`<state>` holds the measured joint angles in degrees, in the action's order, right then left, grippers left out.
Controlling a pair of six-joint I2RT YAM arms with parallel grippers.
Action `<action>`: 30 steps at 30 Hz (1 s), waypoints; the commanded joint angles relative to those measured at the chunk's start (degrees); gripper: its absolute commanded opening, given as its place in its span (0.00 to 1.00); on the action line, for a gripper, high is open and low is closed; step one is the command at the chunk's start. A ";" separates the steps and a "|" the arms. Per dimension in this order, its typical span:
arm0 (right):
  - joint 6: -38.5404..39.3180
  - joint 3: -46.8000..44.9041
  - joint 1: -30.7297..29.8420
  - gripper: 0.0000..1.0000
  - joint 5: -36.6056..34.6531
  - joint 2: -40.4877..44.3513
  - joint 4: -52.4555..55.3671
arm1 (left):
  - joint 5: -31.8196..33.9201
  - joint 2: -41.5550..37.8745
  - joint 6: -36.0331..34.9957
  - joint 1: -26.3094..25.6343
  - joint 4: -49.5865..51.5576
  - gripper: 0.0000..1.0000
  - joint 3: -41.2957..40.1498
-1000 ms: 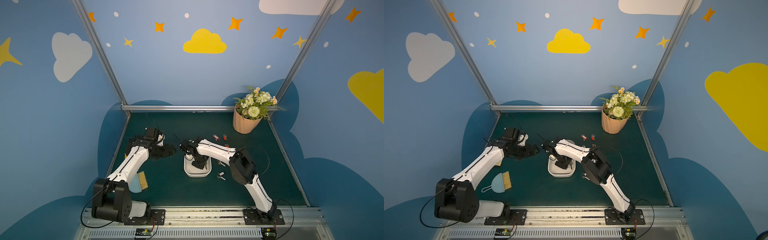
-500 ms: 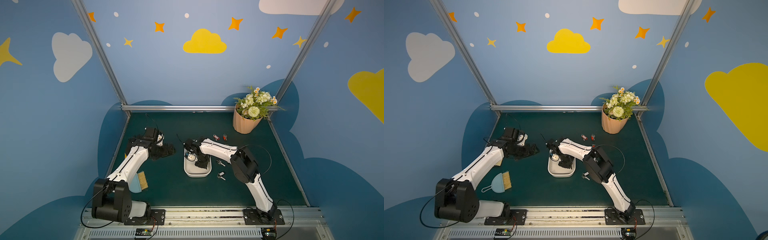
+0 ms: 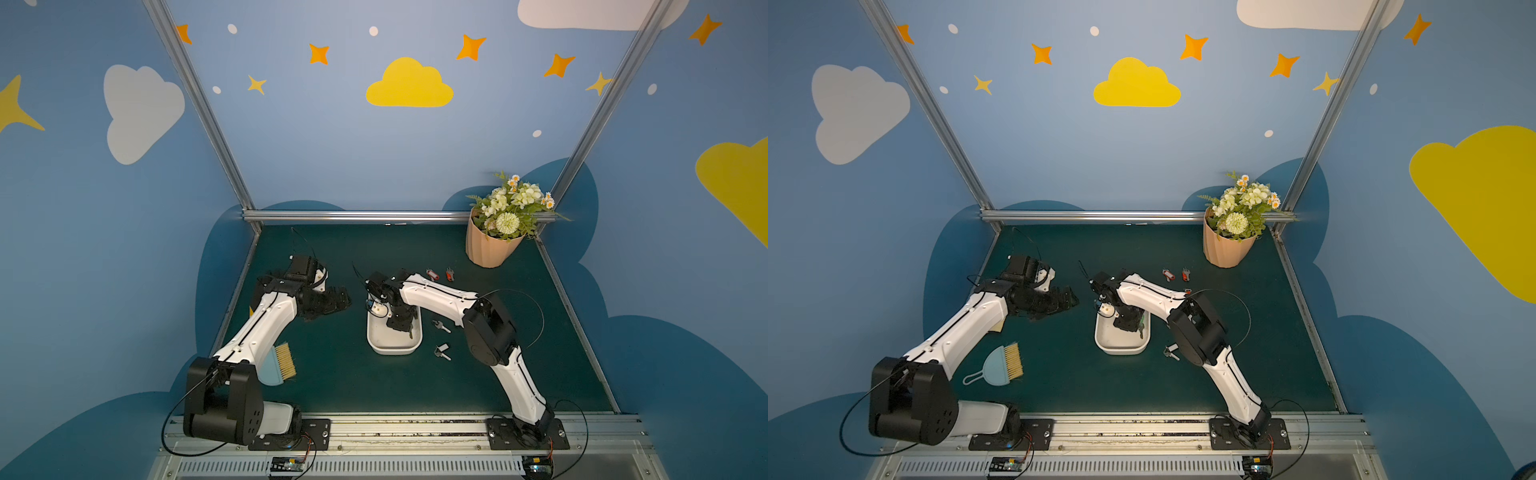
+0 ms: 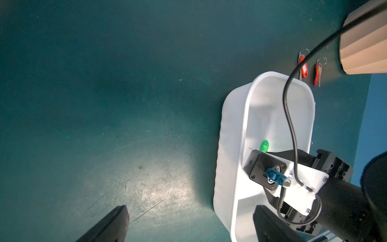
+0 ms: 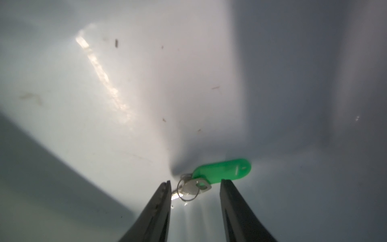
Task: Take the keys out of the storage box
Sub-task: Pick up the key from the storage box.
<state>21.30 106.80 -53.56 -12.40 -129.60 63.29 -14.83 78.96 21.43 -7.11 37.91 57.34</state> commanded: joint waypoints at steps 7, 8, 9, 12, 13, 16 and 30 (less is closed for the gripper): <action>0.84 -0.93 0.30 0.47 3.18 2.22 -0.09 | -0.88 -0.29 0.45 0.32 0.85 0.99 0.84; 0.85 -1.07 0.30 0.48 3.71 2.20 -0.03 | -0.95 -0.14 0.45 0.37 0.79 0.99 0.81; 0.88 -1.07 0.28 0.49 4.15 2.12 0.20 | -0.99 -0.06 0.44 0.35 0.76 0.99 0.80; 0.93 -1.07 0.30 0.50 3.95 1.41 1.09 | -1.14 0.05 0.45 0.34 0.78 0.99 0.83; 0.94 -1.26 0.30 0.50 3.51 1.32 1.14 | -1.17 0.07 0.45 0.35 0.76 0.99 0.84; 1.20 -1.69 0.34 0.49 2.40 1.21 1.16 | -1.00 0.23 0.45 0.30 0.76 0.99 0.84; 0.70 -1.27 0.64 0.22 1.26 0.44 1.50 | -1.45 0.94 0.62 0.35 0.59 0.99 1.19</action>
<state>22.74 105.10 -53.06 -10.59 -129.60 63.90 -15.42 79.35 21.91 -7.05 37.91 57.34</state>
